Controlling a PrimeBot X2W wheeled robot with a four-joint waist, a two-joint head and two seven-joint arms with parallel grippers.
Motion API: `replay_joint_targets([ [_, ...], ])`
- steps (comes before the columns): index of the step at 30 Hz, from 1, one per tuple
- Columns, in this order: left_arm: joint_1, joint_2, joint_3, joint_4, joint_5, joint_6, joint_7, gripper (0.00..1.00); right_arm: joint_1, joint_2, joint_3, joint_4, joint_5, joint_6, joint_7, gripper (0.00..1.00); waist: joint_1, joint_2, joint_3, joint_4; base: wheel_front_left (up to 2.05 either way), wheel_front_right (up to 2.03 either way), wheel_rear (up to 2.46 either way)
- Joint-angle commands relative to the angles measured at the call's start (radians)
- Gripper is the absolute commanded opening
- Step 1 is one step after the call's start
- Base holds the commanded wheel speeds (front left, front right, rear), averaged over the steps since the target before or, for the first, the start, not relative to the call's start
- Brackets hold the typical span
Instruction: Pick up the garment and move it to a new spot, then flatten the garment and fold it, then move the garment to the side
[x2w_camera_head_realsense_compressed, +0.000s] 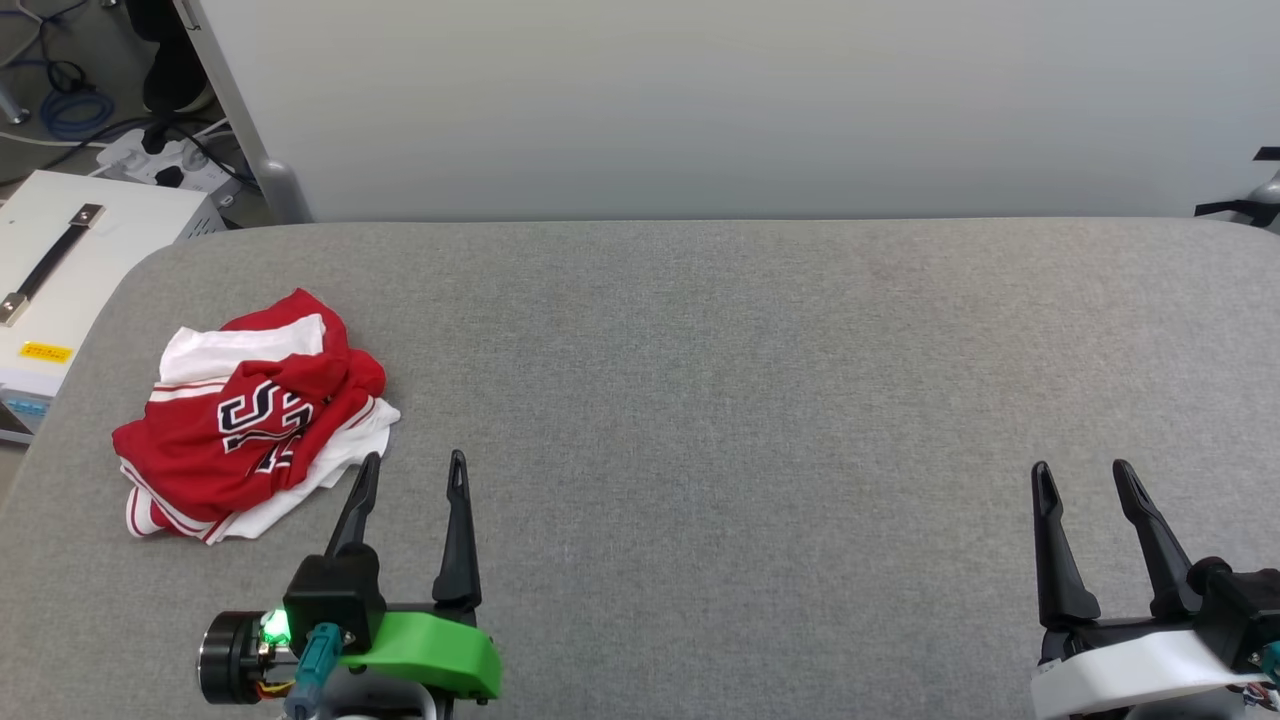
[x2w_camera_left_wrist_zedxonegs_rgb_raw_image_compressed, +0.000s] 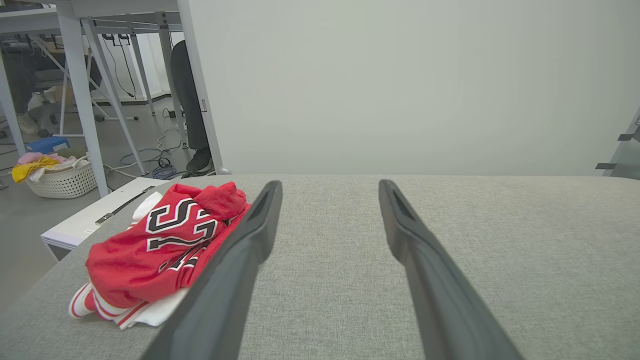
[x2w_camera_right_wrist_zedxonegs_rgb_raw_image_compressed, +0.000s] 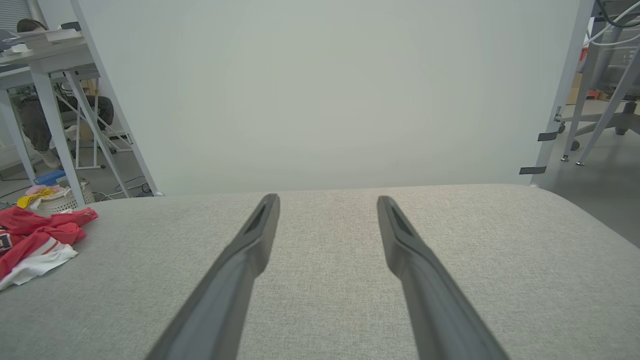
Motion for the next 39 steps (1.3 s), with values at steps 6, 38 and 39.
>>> replay_joint_targets([
  [6,0.014,-0.003,-0.010,0.010,-0.007,0.010,-0.023,1.00,0.019,0.001,0.001,-0.008,0.019,-0.001,-0.020,1.00,0.0000,0.0000,0.003,0.003,0.00,0.00,0.00],
  [38,0.013,-0.004,-0.035,0.026,-0.023,0.024,-0.067,1.00,0.043,0.001,0.008,-0.016,0.035,-0.001,-0.064,1.00,0.0000,0.0000,0.012,0.026,0.00,0.00,0.00],
  [39,0.011,-0.004,-0.035,0.026,-0.023,0.024,-0.067,1.00,0.043,0.001,0.007,-0.017,0.034,-0.001,-0.064,1.00,0.0000,0.0000,0.014,0.030,0.00,0.00,0.00],
])
